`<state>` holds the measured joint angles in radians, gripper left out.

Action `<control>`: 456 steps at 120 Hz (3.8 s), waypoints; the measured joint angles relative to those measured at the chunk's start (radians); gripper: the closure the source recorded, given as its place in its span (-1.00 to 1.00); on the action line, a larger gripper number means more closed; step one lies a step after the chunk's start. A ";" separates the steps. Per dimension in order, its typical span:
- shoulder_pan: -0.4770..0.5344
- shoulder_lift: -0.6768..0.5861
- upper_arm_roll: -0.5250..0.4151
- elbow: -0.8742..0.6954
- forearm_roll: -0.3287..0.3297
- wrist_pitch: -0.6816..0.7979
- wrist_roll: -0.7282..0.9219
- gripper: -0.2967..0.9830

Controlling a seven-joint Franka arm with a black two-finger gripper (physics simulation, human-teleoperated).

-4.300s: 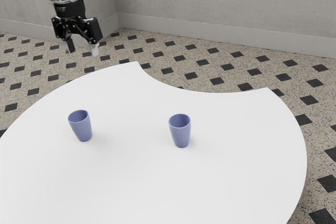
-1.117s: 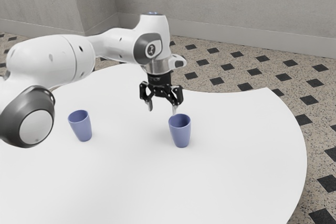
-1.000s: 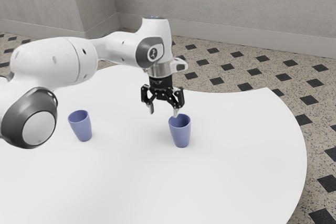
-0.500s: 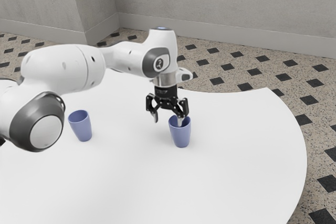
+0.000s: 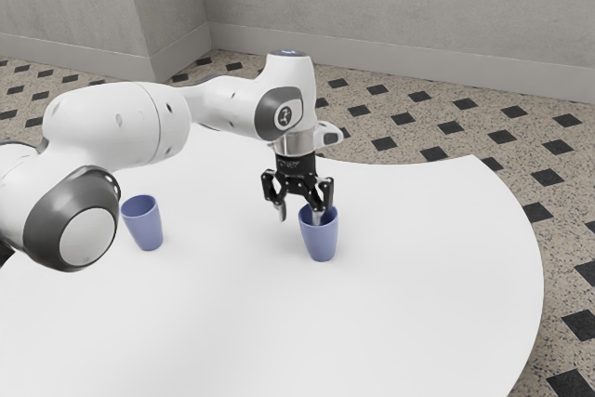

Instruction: Place the right cup onto the left cup

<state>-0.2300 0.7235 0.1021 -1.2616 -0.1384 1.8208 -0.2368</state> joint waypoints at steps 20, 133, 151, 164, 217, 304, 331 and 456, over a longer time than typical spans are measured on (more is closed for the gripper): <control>-0.002 0.001 0.000 0.006 0.000 0.003 -0.001 0.03; -0.013 -0.053 0.007 -0.026 0.008 0.015 -0.009 0.67; -0.003 -0.131 0.009 -0.073 0.020 0.014 -0.009 0.68; 0.020 -0.191 0.010 -0.126 0.029 0.012 -0.008 0.69; 0.110 -0.386 0.016 -0.283 0.057 0.000 0.018 0.69; 0.293 -0.607 0.019 -0.480 0.093 -0.008 0.075 0.69; 0.346 -0.630 0.019 -0.498 0.102 -0.010 0.092 0.69; 0.493 -0.621 0.005 -0.517 0.130 -0.018 0.127 0.69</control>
<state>0.2626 0.1026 0.1069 -1.7789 -0.0080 1.8027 -0.1096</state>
